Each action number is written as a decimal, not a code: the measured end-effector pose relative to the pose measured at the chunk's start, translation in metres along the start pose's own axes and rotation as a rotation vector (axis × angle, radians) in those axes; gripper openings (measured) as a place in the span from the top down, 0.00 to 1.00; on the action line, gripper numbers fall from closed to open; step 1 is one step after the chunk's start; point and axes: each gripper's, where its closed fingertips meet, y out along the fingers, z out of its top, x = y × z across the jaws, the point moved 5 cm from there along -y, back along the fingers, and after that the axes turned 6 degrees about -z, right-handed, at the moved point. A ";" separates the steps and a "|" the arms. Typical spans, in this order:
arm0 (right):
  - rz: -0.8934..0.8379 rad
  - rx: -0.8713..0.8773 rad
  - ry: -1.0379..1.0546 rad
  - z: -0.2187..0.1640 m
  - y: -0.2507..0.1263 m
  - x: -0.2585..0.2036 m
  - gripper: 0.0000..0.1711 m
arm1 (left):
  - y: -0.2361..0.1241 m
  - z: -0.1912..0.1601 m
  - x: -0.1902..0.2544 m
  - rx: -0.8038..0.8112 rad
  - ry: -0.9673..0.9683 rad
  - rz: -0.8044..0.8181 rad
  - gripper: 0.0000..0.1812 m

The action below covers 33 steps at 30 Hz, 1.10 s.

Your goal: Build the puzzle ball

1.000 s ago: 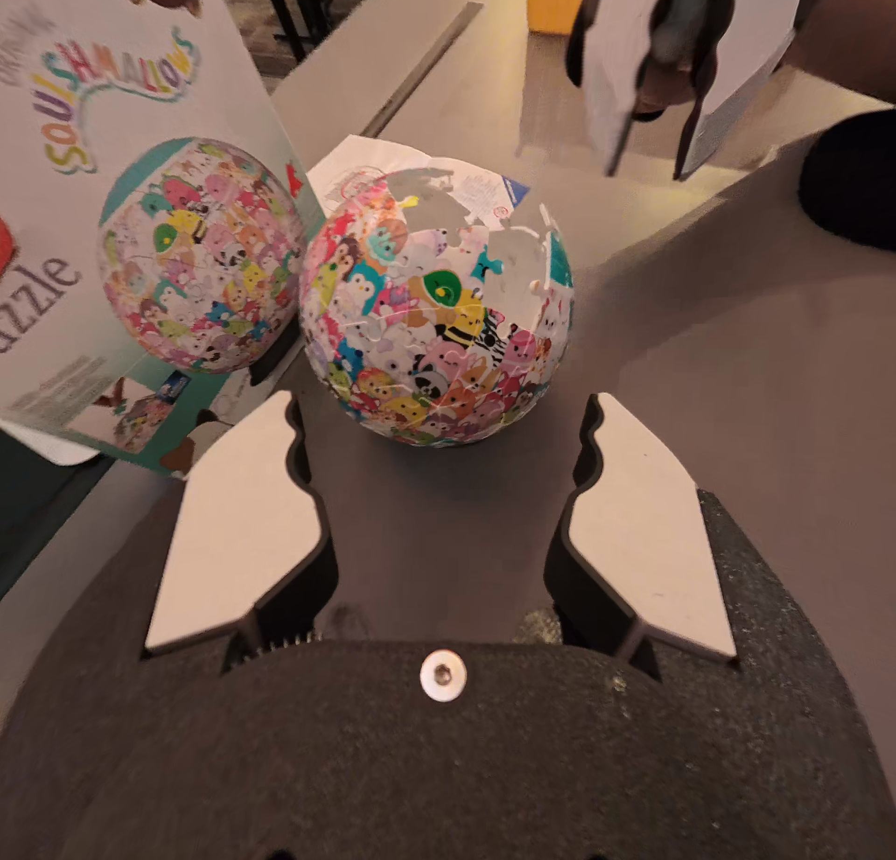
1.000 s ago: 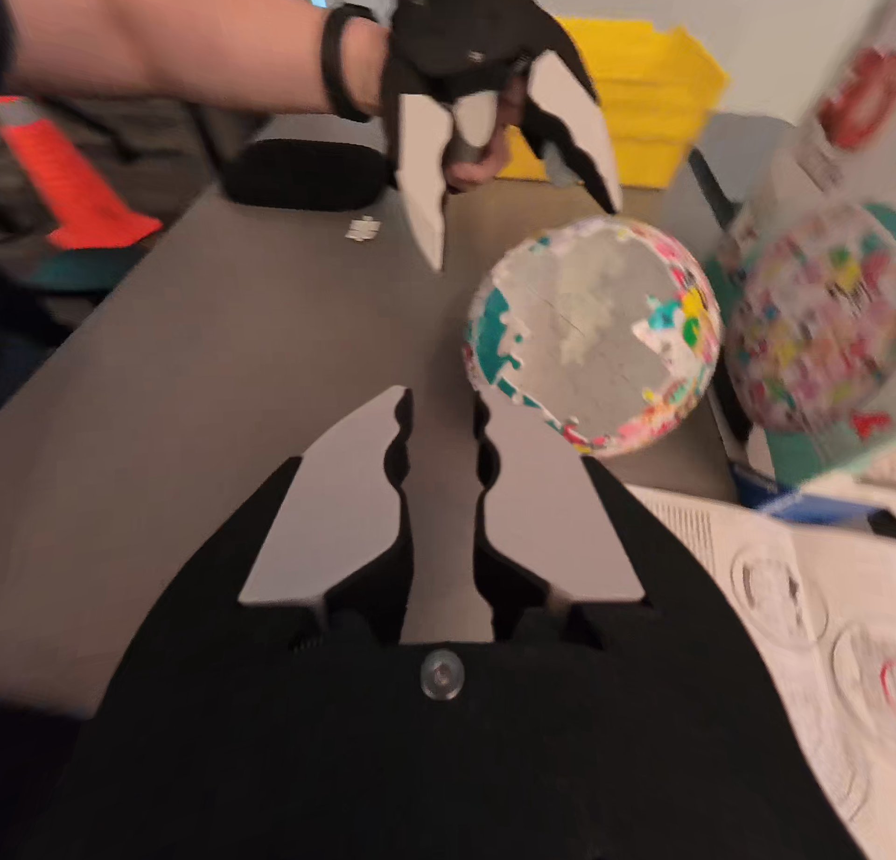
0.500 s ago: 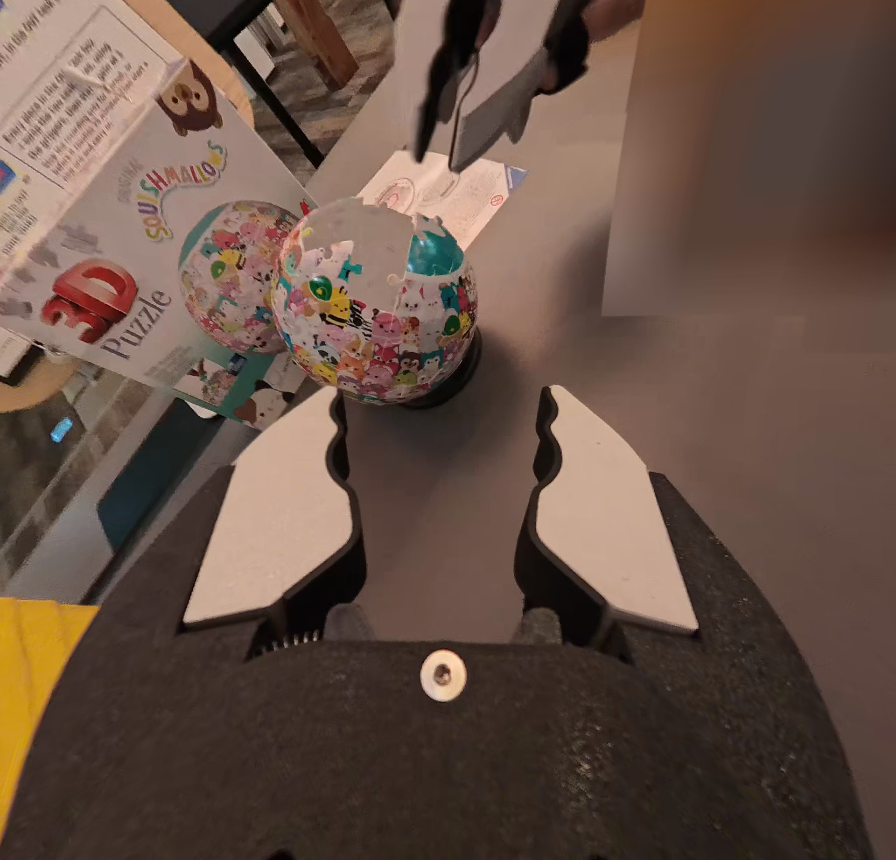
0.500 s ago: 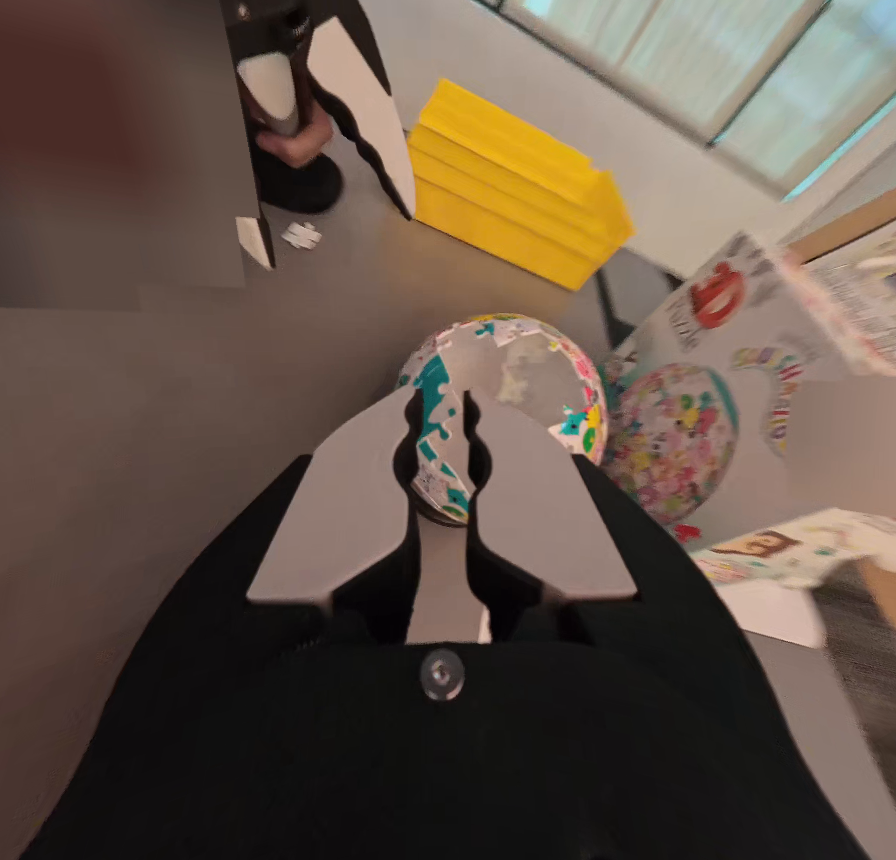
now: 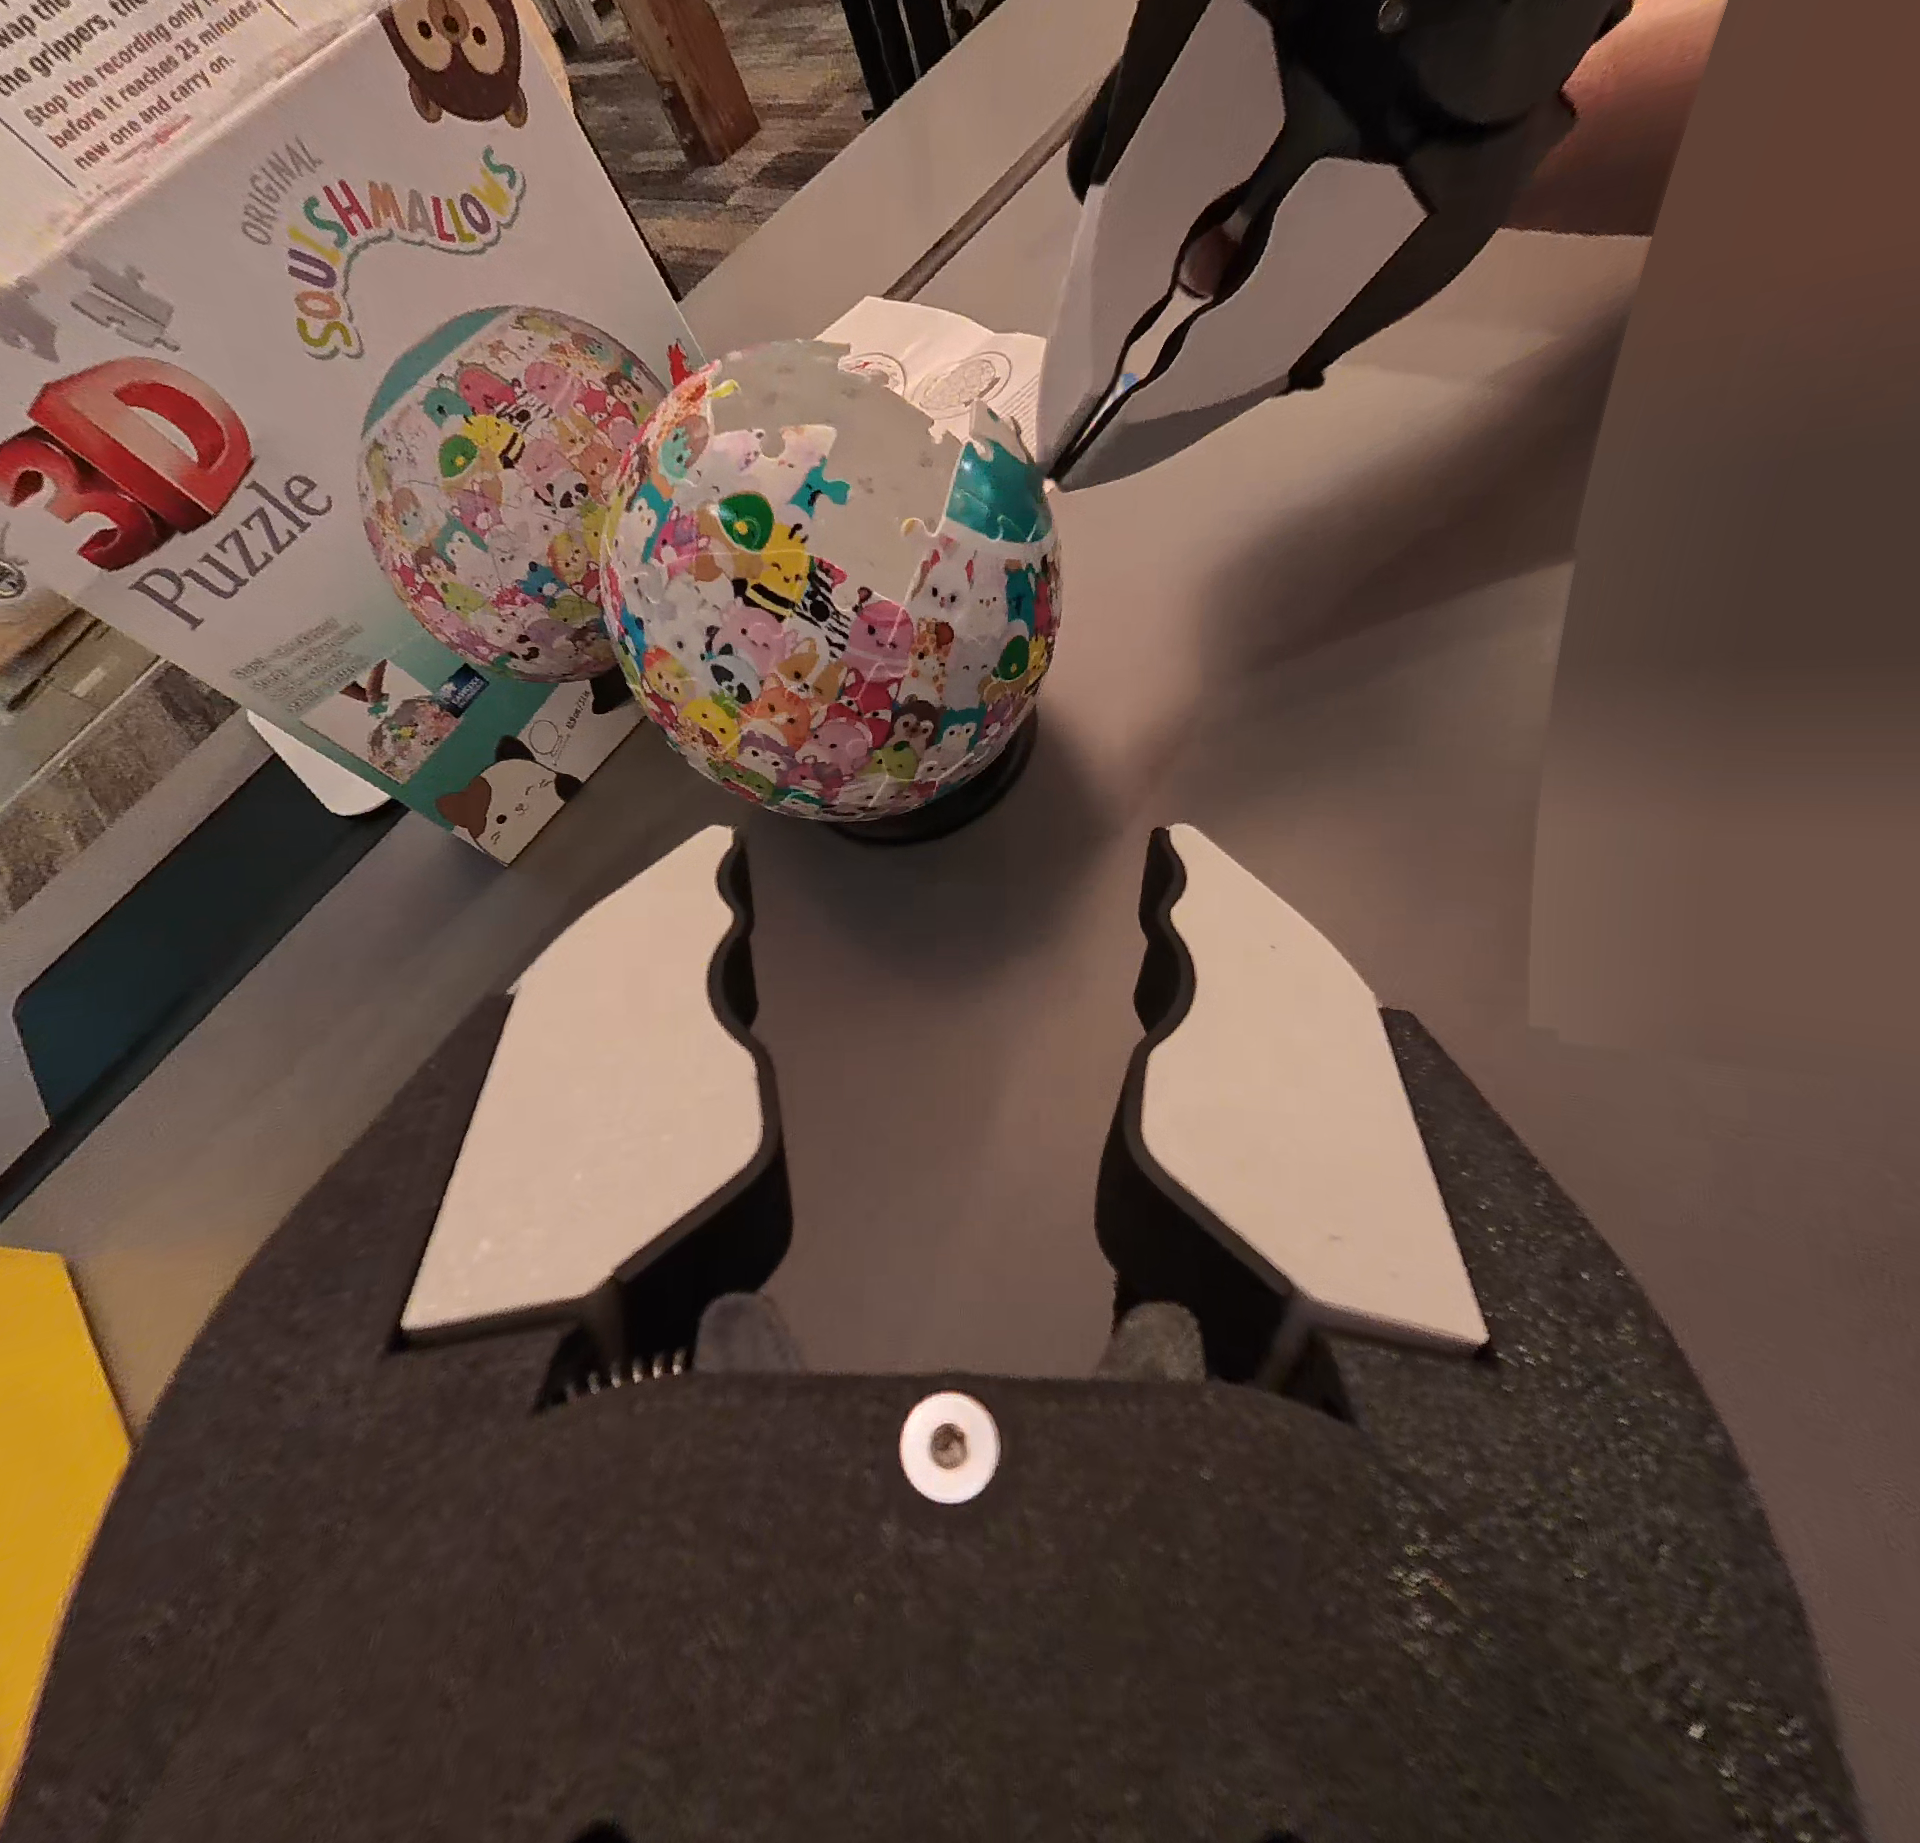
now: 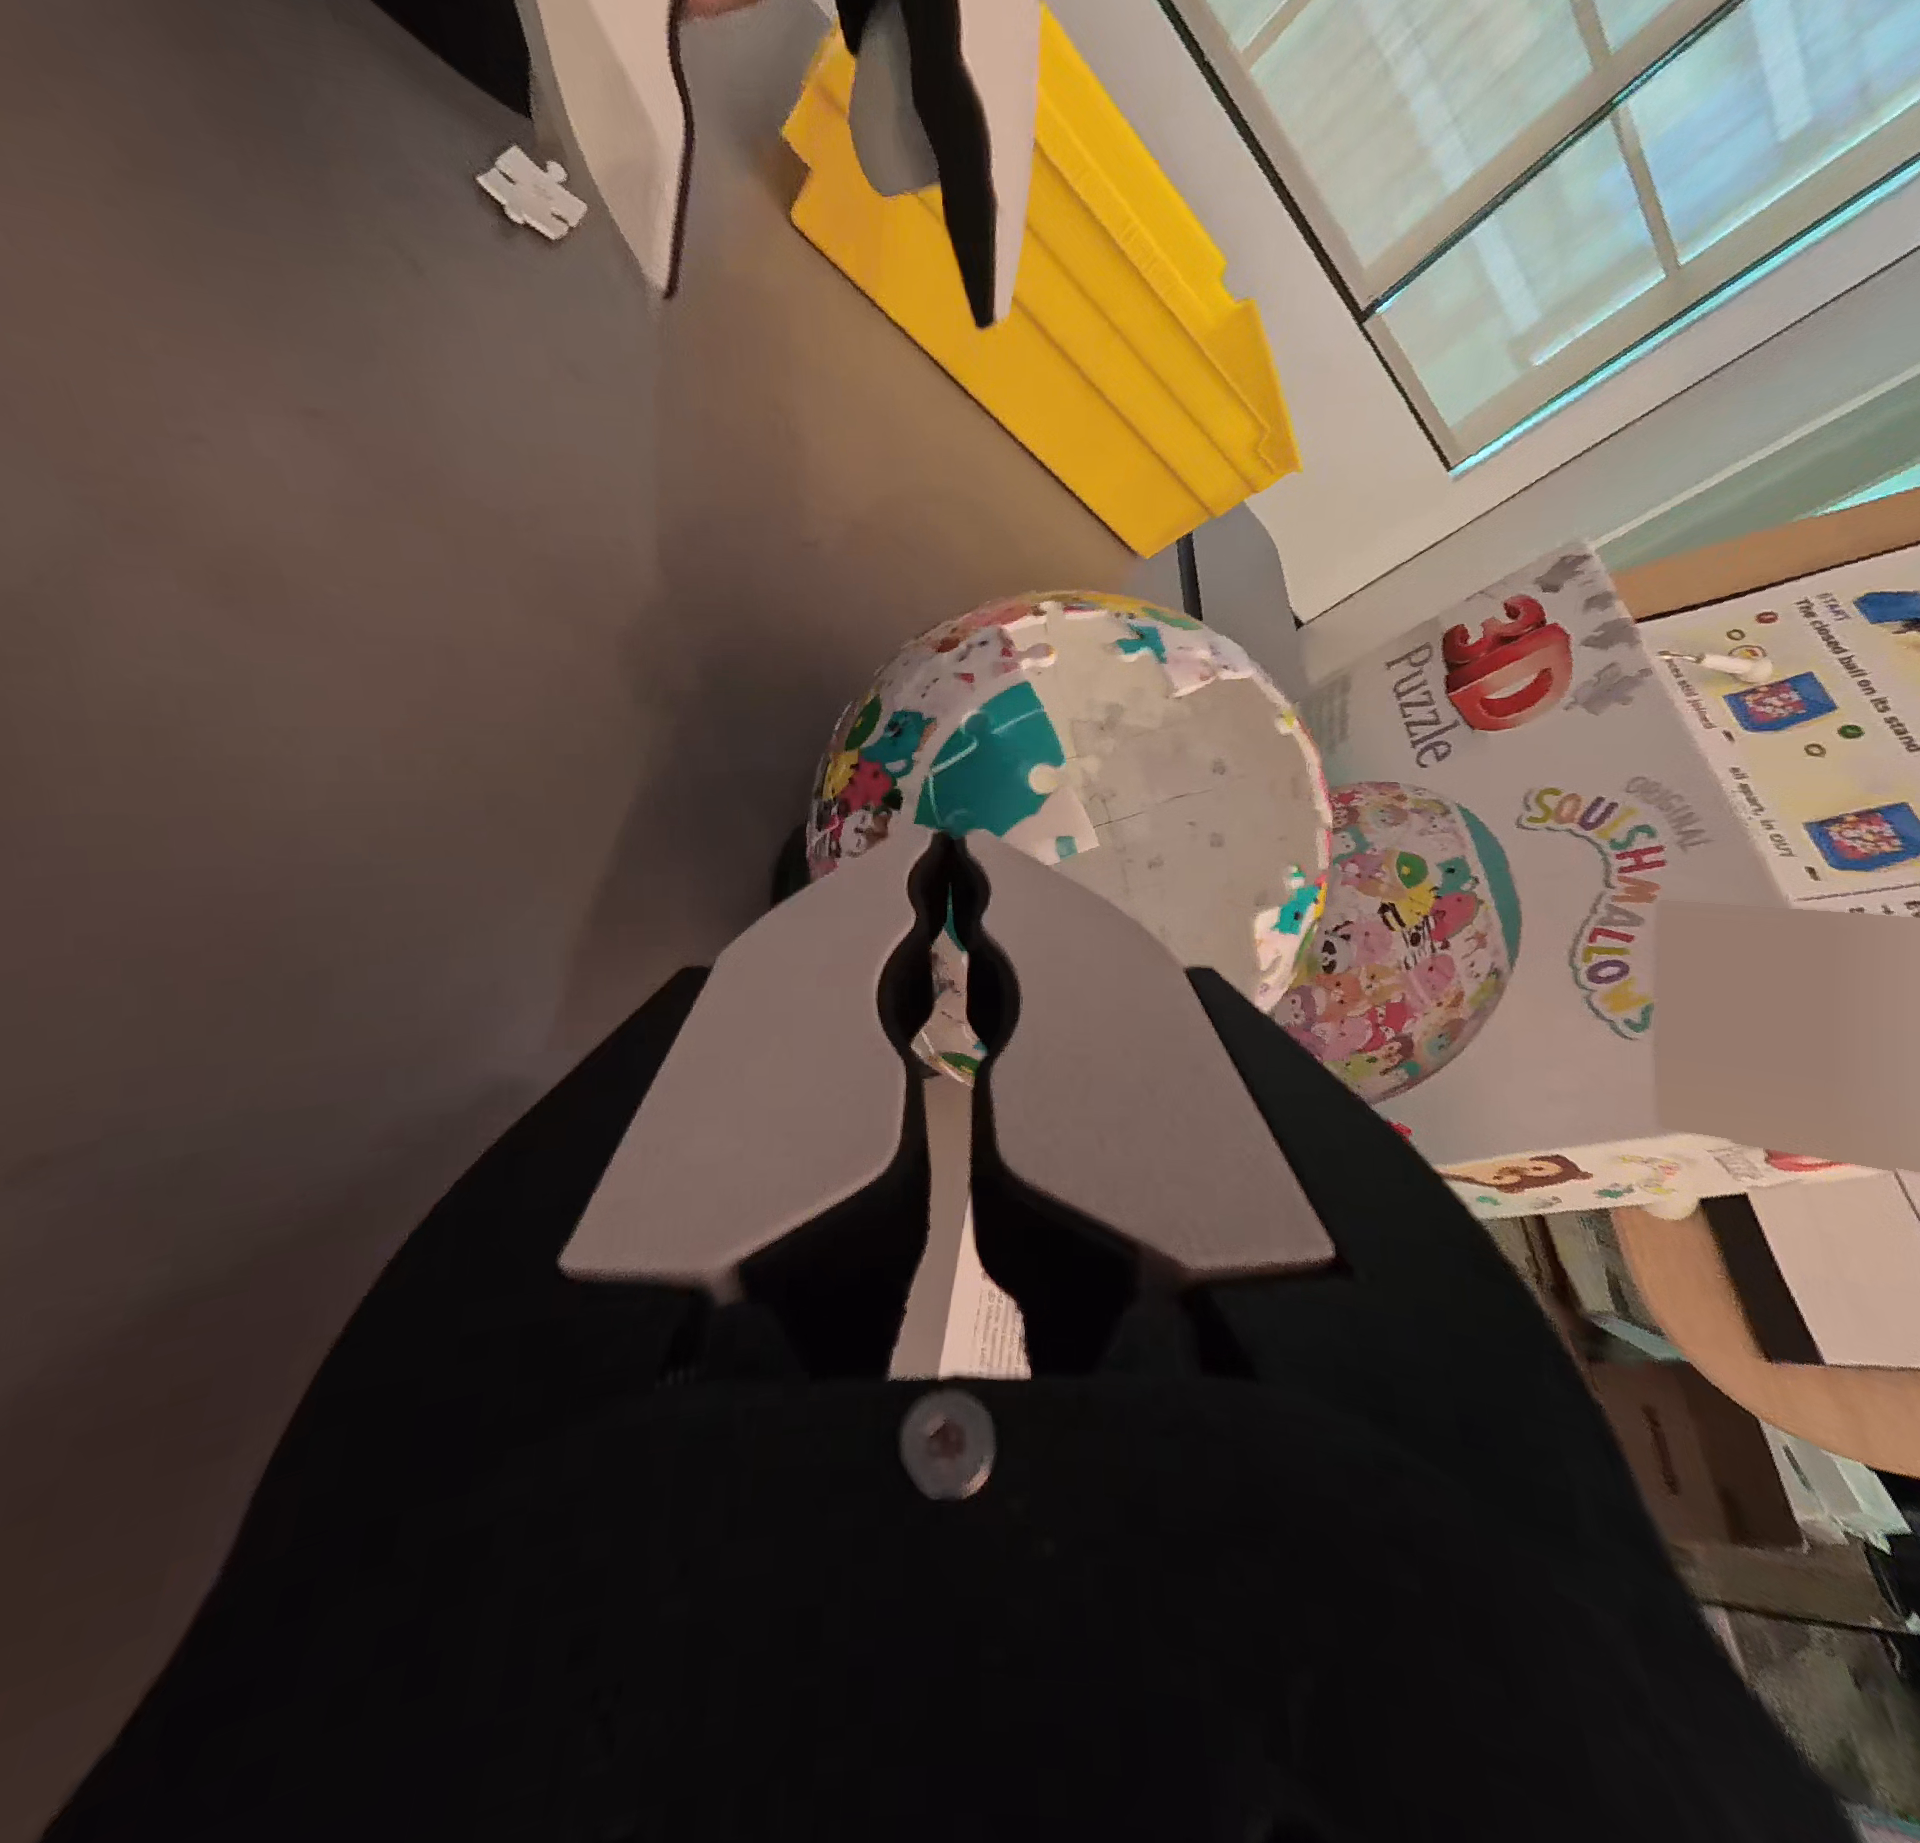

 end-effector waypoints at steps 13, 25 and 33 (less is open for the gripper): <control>0.338 0.011 0.357 -0.011 -0.011 0.031 0.82 | -0.006 -0.007 0.010 -0.034 0.012 -0.011 0.61; 0.833 -0.255 0.333 -0.008 0.026 0.026 0.84 | -0.012 -0.010 0.026 -0.070 0.057 -0.043 0.61; 0.949 -0.362 0.326 -0.010 0.034 0.024 0.94 | -0.014 -0.016 0.044 -0.093 0.089 -0.080 0.60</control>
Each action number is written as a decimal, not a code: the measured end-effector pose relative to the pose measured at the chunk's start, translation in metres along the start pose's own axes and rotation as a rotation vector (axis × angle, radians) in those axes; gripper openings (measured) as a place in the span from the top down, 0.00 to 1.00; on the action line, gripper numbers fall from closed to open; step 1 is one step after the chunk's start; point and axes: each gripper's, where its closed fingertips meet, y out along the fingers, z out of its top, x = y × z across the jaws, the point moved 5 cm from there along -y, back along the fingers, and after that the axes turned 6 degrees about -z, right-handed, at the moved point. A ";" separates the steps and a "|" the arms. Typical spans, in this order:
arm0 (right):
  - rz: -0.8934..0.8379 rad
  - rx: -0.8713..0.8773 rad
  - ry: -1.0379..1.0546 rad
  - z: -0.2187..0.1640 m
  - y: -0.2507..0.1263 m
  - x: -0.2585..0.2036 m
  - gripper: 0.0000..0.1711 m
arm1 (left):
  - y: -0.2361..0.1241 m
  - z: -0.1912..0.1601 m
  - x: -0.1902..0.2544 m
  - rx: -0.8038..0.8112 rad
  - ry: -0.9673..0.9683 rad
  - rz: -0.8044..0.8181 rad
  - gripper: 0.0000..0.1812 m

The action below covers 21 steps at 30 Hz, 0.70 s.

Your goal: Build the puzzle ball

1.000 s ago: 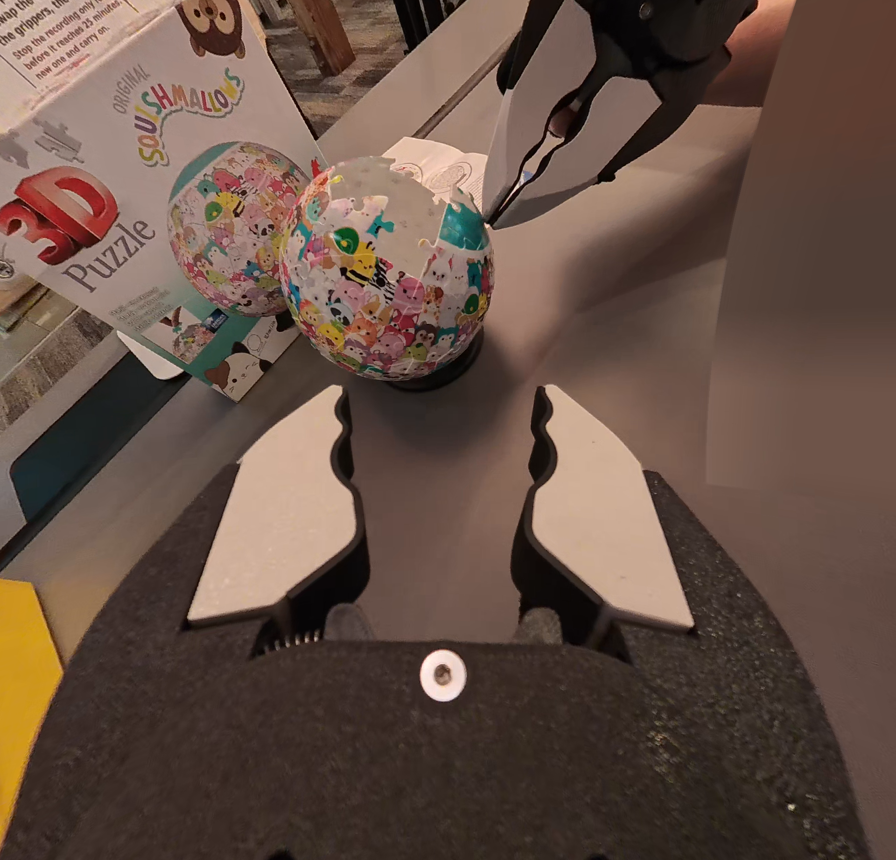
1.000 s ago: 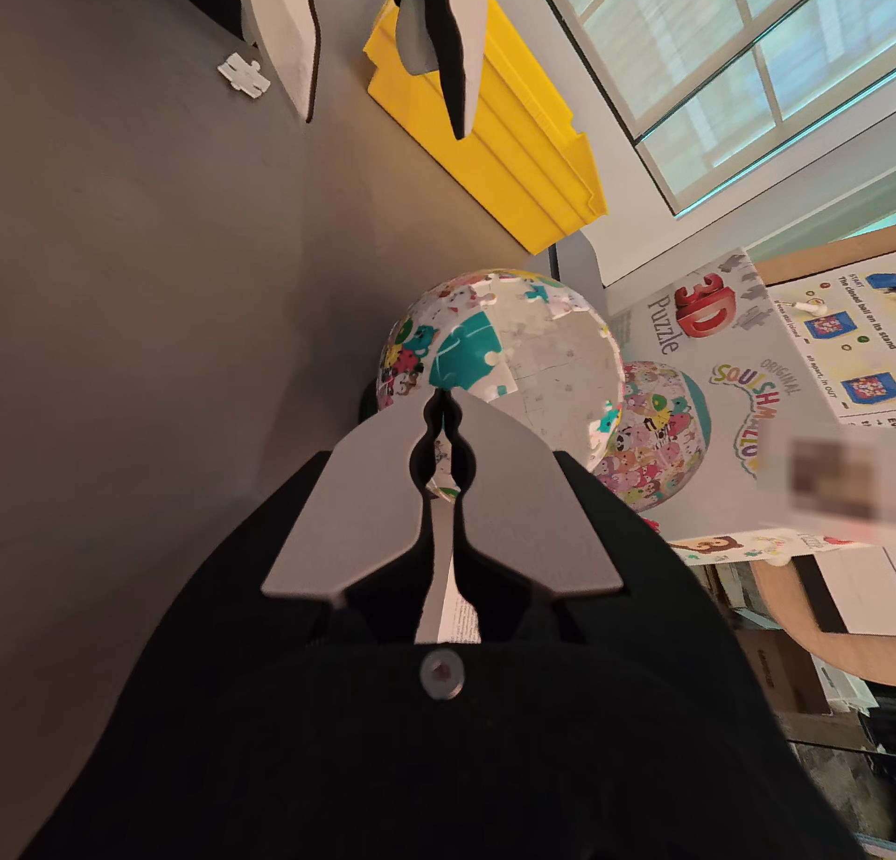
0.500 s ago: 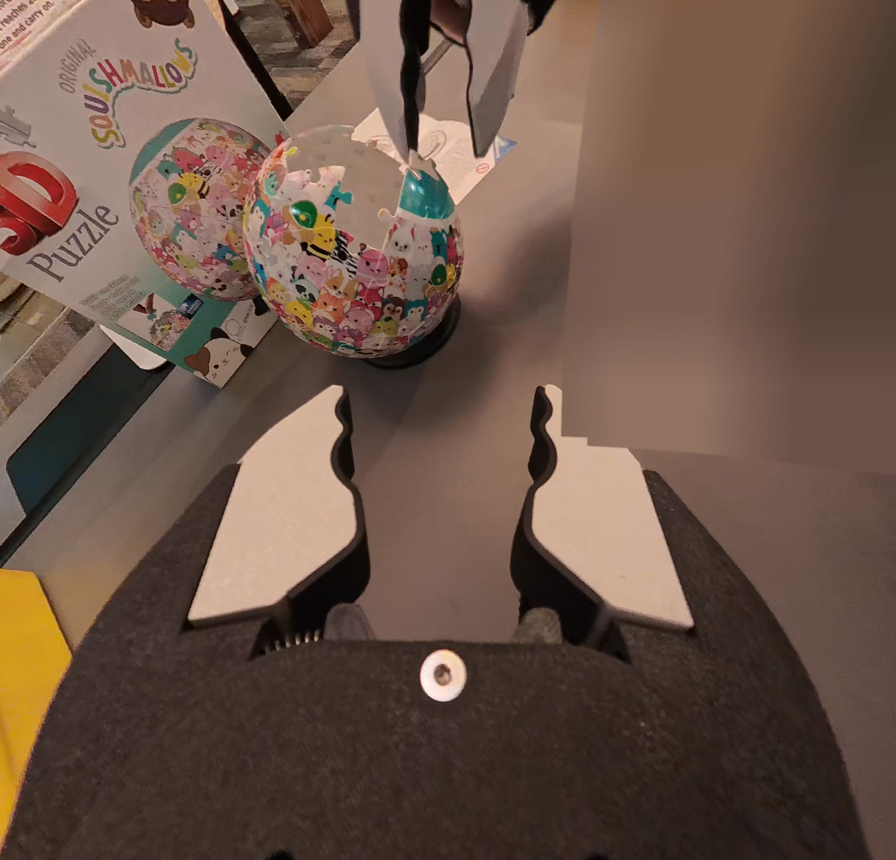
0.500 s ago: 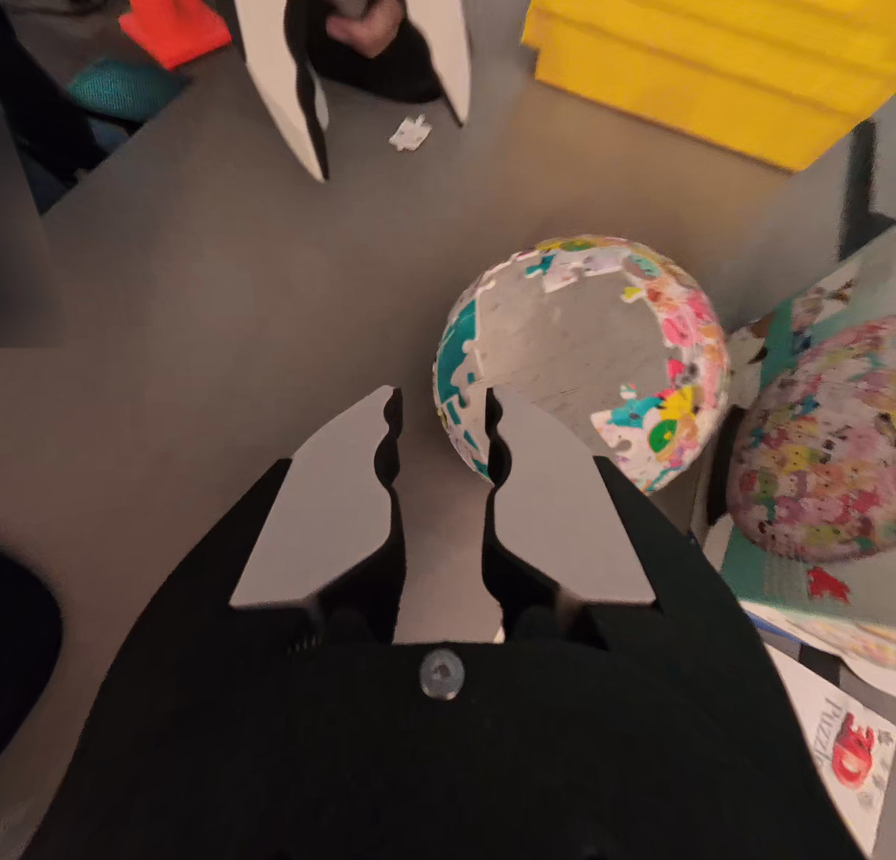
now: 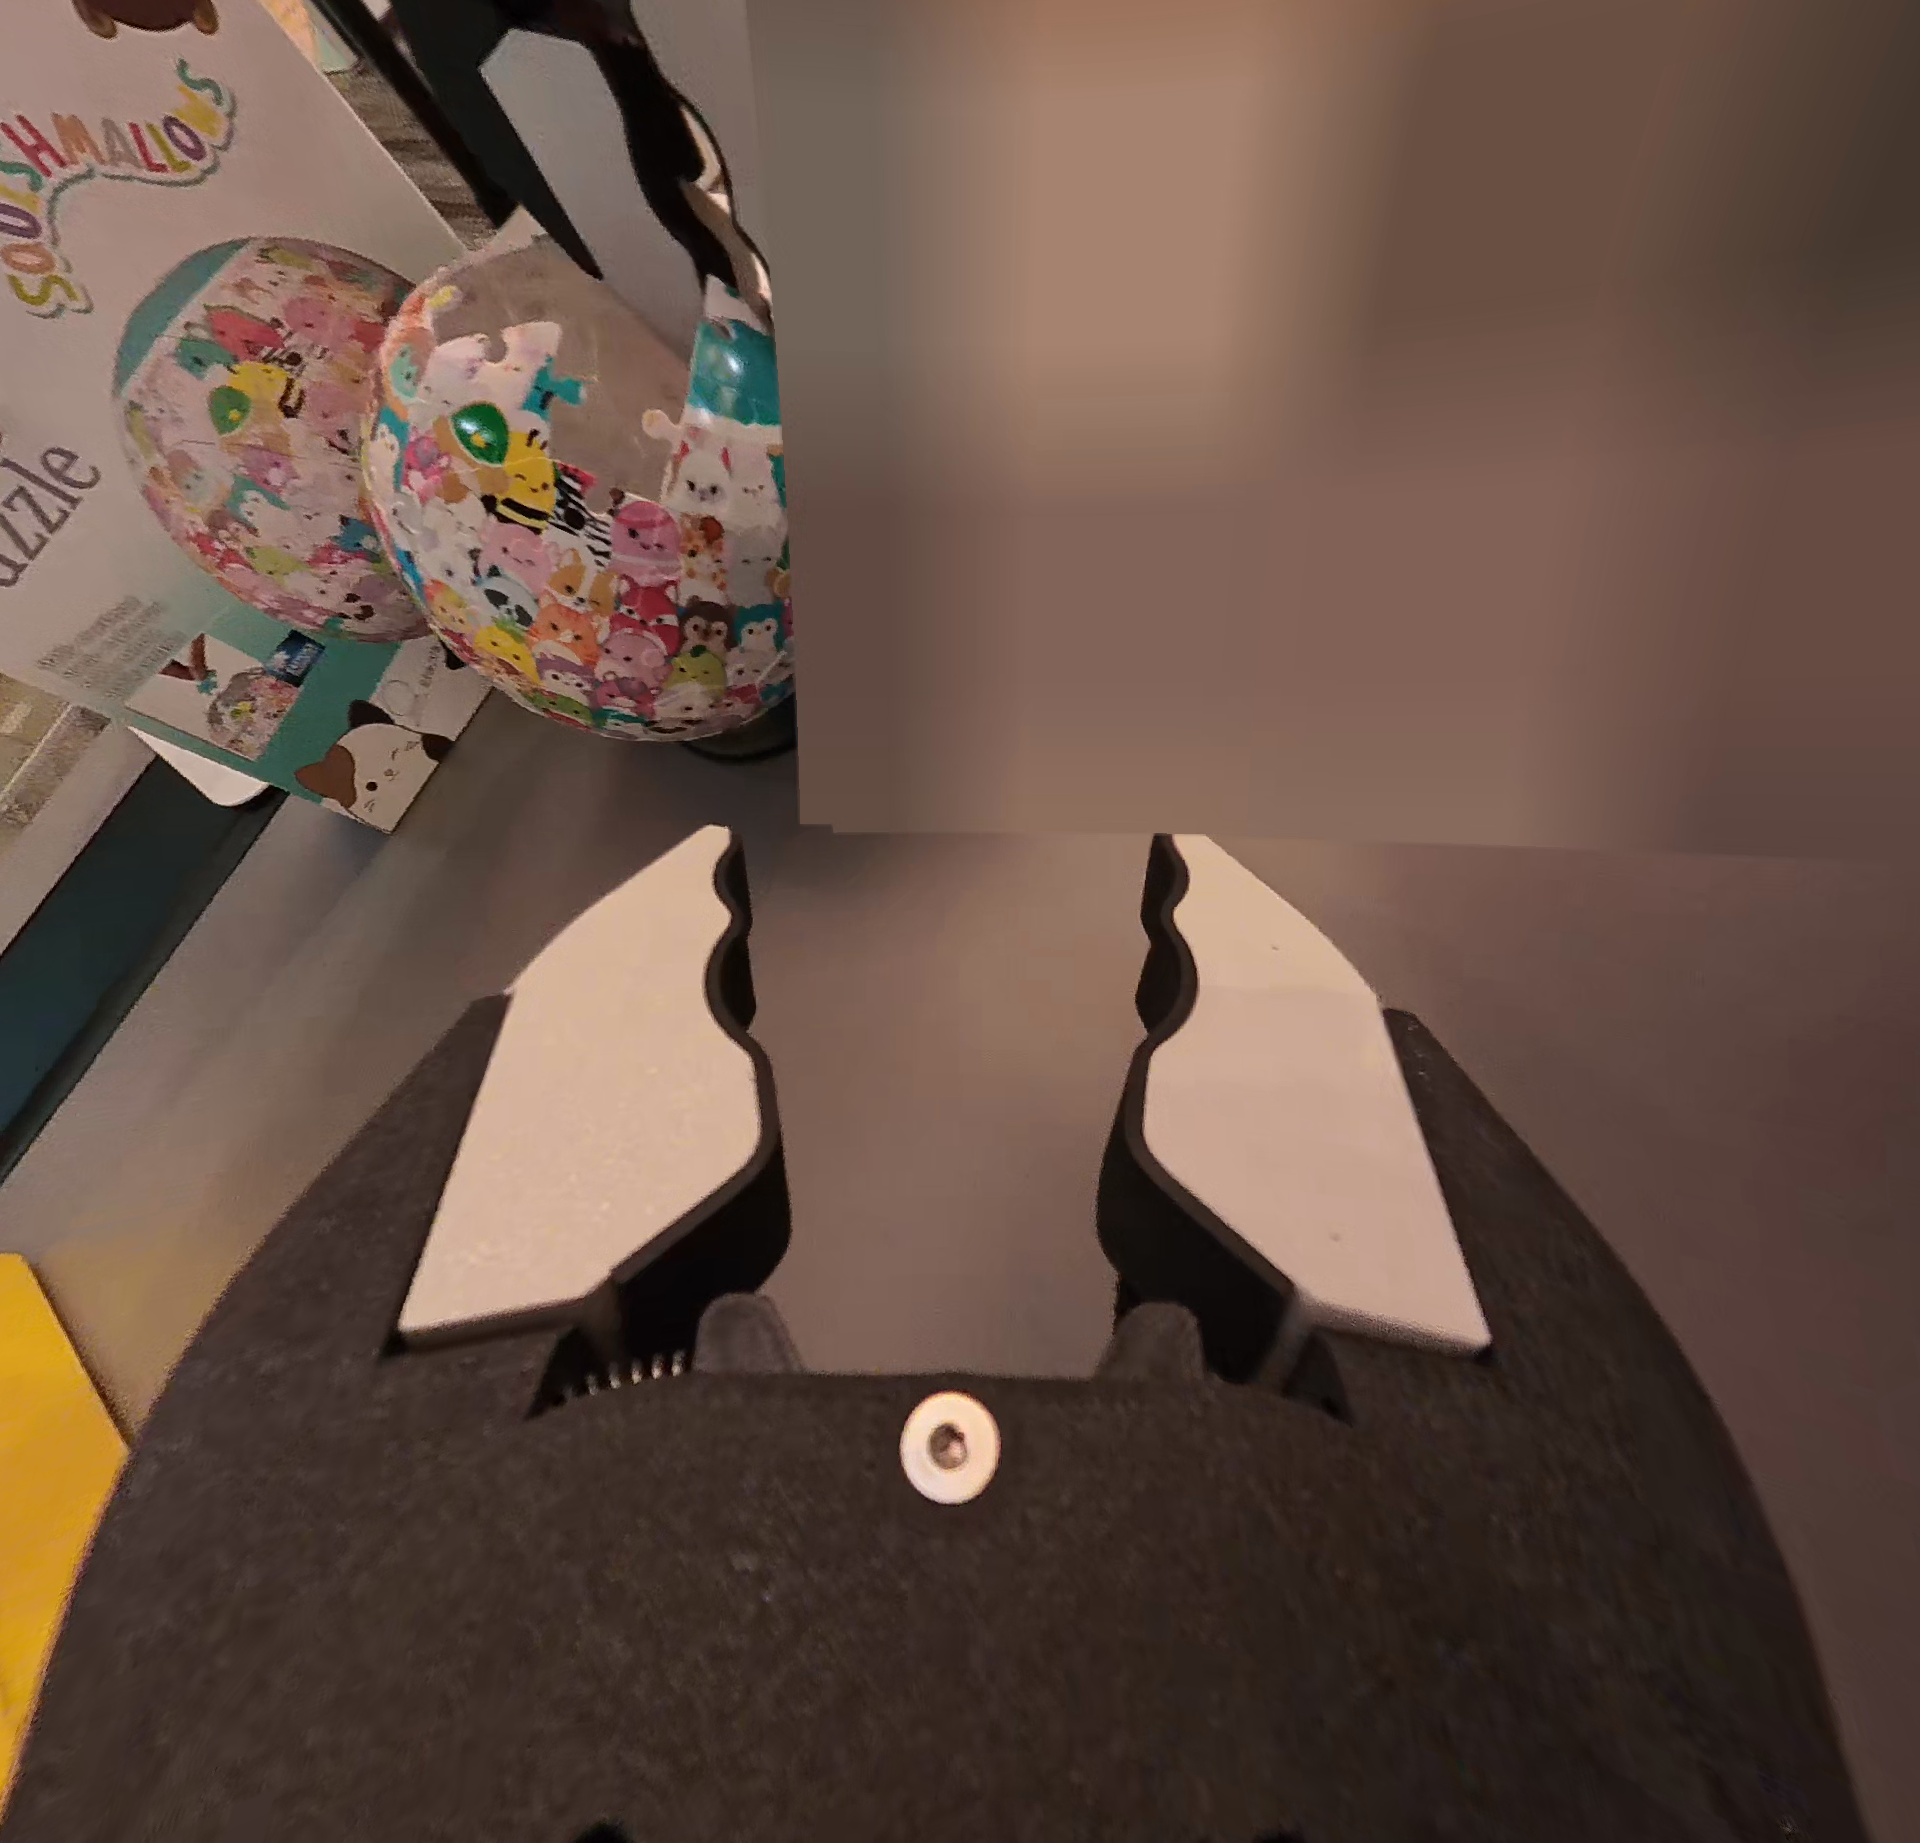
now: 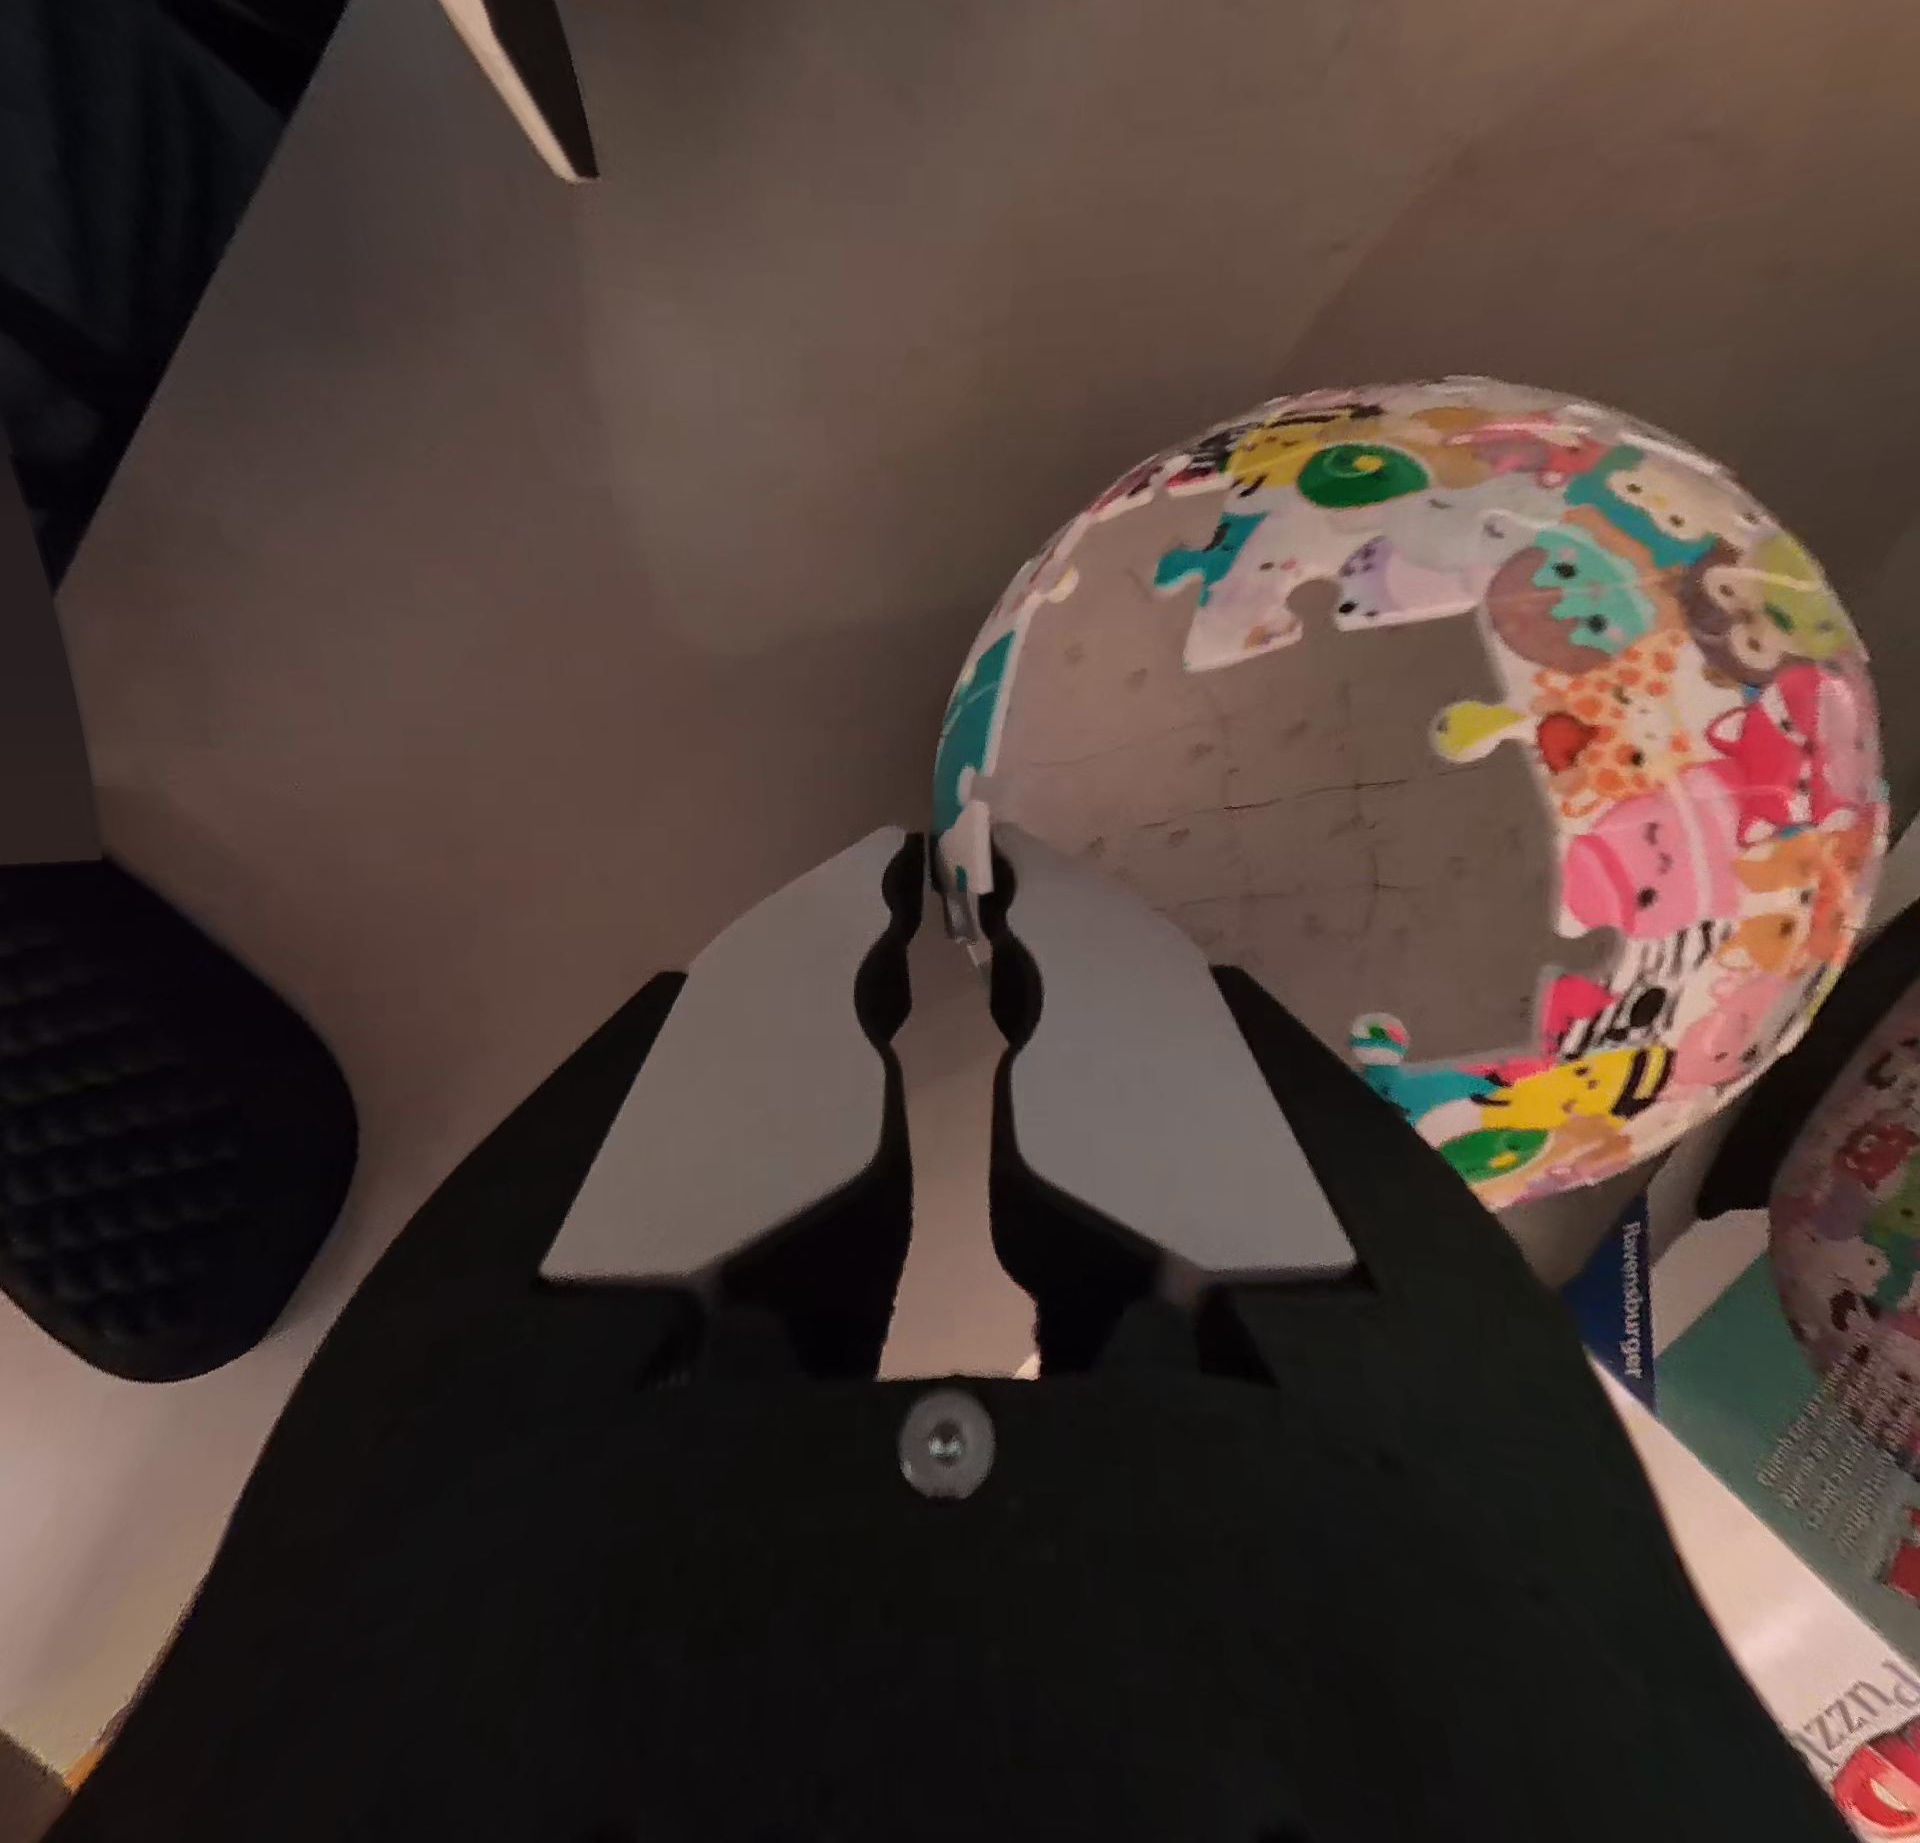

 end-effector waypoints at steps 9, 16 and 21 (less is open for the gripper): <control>0.062 -0.015 0.041 0.001 -0.004 0.001 0.95 | 0.000 0.000 0.007 0.002 0.011 -0.019 0.60; 0.079 -0.009 0.046 0.001 -0.004 0.003 0.97 | 0.002 0.000 0.012 -0.009 0.025 -0.028 0.60; 0.082 -0.008 0.051 0.002 -0.004 0.002 0.98 | 0.002 0.003 0.017 -0.003 0.039 -0.036 0.60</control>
